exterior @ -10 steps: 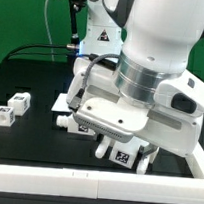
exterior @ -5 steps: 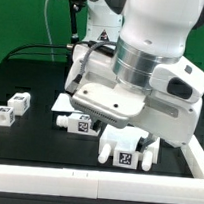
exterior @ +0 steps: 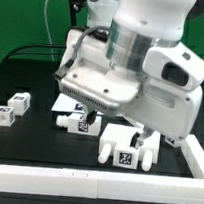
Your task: Assemble chair
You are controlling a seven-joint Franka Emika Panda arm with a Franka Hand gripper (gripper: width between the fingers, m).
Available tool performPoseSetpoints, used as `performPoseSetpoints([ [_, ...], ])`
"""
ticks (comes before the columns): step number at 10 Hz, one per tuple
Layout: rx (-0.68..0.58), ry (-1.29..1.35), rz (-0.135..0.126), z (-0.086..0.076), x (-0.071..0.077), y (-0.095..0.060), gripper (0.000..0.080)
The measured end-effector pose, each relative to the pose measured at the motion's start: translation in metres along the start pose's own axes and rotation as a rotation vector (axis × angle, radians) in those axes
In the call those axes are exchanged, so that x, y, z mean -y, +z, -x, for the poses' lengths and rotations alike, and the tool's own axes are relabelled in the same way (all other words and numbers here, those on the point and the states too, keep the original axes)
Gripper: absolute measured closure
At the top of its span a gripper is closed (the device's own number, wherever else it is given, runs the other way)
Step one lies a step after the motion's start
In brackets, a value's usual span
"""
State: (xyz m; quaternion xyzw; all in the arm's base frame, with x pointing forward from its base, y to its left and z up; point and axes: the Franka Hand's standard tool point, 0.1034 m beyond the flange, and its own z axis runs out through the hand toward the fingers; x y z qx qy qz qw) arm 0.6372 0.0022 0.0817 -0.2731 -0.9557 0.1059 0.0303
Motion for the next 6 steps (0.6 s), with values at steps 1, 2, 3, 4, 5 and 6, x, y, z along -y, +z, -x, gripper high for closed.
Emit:
performPoseSetpoints([
  [1,0.013,0.090,0.011,0.005,-0.003,-0.005,0.0151],
  [2,0.005,0.131,0.006,0.002,-0.001,-0.001,0.0151],
  [3,0.003,0.226,0.005,0.002,-0.001,0.000,0.0151],
  [4,0.002,0.288,0.005,0.002,-0.001,0.000,0.0151],
  [5,-0.003,0.365,0.008,0.002,-0.001,0.002,0.0151],
  [6,-0.025,0.582,0.023,0.003,-0.001,0.005,0.0151],
])
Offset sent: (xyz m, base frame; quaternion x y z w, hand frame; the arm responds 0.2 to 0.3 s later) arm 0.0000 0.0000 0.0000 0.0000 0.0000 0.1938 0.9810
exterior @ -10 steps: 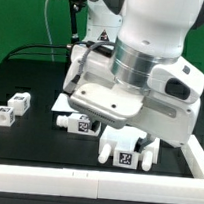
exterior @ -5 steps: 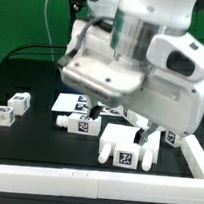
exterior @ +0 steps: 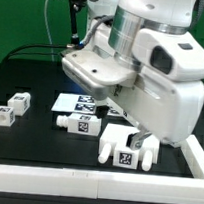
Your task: Assemble chair
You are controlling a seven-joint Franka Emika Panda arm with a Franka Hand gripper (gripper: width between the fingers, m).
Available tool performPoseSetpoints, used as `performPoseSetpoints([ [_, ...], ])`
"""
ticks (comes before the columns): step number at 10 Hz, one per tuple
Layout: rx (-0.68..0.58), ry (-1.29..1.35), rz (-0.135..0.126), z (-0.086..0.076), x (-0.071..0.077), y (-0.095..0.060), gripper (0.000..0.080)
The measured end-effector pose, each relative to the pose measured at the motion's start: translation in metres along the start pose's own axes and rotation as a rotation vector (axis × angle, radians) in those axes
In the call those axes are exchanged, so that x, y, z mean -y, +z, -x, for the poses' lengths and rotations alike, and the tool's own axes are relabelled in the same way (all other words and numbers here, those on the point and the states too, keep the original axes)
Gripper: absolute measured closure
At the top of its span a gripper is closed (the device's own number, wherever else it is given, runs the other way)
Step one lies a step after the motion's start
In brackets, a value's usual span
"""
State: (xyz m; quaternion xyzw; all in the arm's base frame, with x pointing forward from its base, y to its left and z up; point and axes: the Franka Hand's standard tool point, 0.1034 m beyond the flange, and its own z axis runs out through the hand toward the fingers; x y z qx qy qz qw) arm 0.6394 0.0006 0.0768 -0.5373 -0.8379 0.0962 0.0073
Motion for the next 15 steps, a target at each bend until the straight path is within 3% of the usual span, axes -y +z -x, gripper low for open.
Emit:
performPoseSetpoints([
  [1,-0.022,0.194,0.000,0.001,0.000,0.000,0.0151],
  [3,-0.066,0.526,-0.115,0.006,0.016,0.007,0.0151],
  [4,-0.066,0.547,-0.101,0.011,0.016,0.009,0.0151],
  [7,-0.055,0.768,-0.110,0.008,0.015,0.009,0.0151],
  [9,-0.058,1.125,-0.132,0.023,0.004,0.000,0.0151],
  [10,-0.085,1.315,-0.152,0.030,0.001,0.007,0.0151],
  [11,-0.101,1.482,-0.189,0.037,0.001,0.015,0.0151],
  [15,-0.082,1.734,-0.211,0.037,-0.001,0.016,0.0151],
])
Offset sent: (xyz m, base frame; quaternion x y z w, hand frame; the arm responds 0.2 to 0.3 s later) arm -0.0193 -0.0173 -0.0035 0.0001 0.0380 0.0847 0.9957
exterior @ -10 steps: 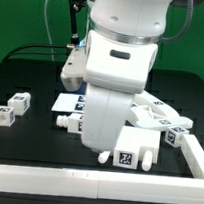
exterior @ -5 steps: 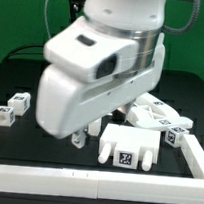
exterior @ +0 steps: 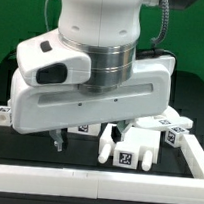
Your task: Assemble chair
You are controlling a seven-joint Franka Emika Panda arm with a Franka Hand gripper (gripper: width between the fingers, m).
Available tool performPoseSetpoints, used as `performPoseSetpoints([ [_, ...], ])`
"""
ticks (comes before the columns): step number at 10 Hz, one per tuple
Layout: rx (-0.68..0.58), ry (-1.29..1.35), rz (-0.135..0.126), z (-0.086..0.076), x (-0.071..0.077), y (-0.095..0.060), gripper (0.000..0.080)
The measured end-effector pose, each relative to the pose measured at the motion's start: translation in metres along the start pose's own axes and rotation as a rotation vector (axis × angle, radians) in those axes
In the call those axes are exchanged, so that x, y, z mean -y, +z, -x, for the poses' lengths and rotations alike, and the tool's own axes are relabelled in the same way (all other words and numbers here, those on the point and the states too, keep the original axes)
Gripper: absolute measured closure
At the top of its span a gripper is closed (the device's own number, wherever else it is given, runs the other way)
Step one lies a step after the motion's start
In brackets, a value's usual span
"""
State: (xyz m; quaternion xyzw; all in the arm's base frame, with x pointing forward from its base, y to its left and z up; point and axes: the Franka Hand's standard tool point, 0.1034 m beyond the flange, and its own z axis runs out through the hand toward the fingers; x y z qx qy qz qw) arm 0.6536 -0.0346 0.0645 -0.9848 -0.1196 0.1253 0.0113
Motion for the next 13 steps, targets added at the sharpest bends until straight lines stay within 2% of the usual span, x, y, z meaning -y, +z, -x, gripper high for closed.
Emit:
performPoseSetpoints([
  [1,0.006,0.092,-0.012,0.000,0.002,0.001,0.0151],
  [2,0.077,0.295,-0.061,0.003,0.008,0.007,0.0151],
  [3,0.119,0.423,-0.096,-0.006,0.012,0.012,0.0151],
  [4,0.118,0.421,-0.099,-0.014,0.013,0.012,0.0151],
  [5,0.140,0.439,-0.101,-0.011,0.017,0.010,0.0151],
  [8,0.164,0.432,-0.104,-0.007,0.017,0.014,0.0151],
  [9,0.259,0.436,-0.120,0.008,0.017,0.018,0.0151],
  [10,0.354,0.437,-0.130,0.013,0.014,0.017,0.0151],
  [11,0.387,0.428,-0.133,0.013,0.014,0.015,0.0151],
  [12,0.407,0.407,-0.138,0.019,0.019,0.011,0.0151],
  [13,0.448,0.404,-0.142,0.034,0.024,0.007,0.0151],
])
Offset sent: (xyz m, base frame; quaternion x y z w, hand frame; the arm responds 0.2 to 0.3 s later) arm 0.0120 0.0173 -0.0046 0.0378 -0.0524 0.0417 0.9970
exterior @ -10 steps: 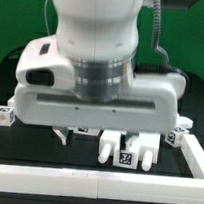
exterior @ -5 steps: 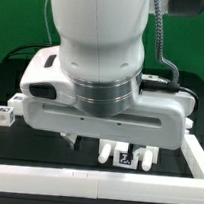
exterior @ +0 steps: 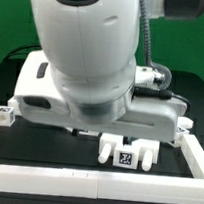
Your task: Assemble chair
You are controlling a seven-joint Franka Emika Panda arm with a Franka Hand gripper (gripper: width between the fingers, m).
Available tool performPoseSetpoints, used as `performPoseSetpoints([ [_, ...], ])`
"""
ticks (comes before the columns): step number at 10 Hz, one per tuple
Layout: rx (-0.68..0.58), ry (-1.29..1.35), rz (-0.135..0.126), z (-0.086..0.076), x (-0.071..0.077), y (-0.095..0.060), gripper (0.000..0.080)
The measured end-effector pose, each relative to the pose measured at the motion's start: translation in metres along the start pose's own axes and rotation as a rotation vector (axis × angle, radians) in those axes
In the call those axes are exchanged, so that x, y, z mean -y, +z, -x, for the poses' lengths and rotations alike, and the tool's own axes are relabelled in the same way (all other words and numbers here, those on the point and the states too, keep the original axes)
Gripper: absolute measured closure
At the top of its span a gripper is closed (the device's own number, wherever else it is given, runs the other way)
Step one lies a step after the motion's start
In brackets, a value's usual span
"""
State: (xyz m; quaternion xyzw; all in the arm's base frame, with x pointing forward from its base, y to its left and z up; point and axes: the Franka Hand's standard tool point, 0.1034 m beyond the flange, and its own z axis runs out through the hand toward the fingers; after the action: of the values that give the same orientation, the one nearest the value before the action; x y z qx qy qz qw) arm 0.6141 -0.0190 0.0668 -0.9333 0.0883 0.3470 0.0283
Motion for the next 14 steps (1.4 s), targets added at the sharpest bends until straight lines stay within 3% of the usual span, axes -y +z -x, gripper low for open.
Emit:
performPoseSetpoints([
  [2,0.010,0.002,0.001,0.014,-0.002,0.006,0.0151],
  [3,0.016,0.003,0.002,0.011,-0.002,0.011,0.0151],
  [8,-0.011,0.012,0.004,-0.014,0.005,0.037,0.0151],
  [11,-0.006,0.022,0.002,-0.026,-0.002,0.048,0.0151],
  [12,-0.014,0.025,-0.002,-0.026,-0.002,0.048,0.0151],
  [14,0.006,0.044,-0.047,-0.026,0.001,0.055,0.0151],
])
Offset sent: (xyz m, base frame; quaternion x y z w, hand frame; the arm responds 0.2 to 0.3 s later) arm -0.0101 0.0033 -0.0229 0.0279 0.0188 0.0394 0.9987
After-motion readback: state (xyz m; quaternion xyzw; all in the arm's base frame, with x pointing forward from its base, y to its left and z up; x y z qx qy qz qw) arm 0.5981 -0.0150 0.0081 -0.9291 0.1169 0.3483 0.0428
